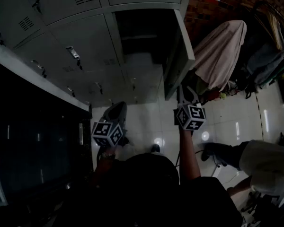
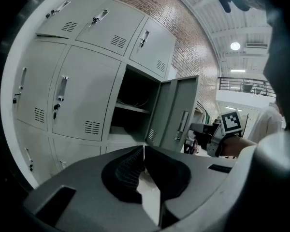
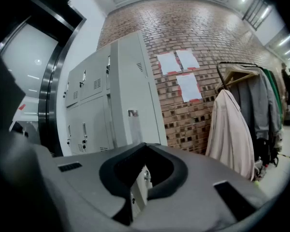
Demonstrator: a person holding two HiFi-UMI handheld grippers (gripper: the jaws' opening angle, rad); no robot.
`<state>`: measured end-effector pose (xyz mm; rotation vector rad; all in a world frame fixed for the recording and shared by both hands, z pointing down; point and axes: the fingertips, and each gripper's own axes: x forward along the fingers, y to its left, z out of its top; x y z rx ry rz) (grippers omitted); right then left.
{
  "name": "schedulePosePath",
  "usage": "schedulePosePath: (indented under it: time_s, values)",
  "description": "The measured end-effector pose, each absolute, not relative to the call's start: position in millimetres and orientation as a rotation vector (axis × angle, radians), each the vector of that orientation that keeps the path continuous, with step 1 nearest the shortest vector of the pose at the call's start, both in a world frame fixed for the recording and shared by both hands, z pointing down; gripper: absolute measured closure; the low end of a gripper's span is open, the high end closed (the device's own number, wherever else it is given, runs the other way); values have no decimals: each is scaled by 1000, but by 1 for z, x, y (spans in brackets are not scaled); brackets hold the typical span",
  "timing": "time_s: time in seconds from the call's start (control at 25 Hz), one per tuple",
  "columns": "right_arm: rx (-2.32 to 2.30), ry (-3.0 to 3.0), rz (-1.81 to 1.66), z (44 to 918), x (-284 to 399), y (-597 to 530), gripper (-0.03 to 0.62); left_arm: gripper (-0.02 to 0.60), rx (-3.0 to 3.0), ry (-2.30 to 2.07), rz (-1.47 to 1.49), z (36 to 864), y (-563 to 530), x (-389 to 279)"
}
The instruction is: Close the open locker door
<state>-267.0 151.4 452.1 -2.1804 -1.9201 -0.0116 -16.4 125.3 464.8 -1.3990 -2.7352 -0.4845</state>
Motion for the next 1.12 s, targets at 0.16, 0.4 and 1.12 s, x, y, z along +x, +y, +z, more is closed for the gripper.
schedulePosePath:
  time_s: [0.16,0.4,1.12]
  values:
    - [-2155,-1947,-10,454,-227,164,591,569,-1364,-2748,-425,463,157,18]
    - [-2156,-1951,-6,458,-159,196,591,569,-1344,-2780,-369,454,204,71]
    - [-2298,-1822,-109,454,-86,337,591,569,-1439,-2743,-404,454,265,123]
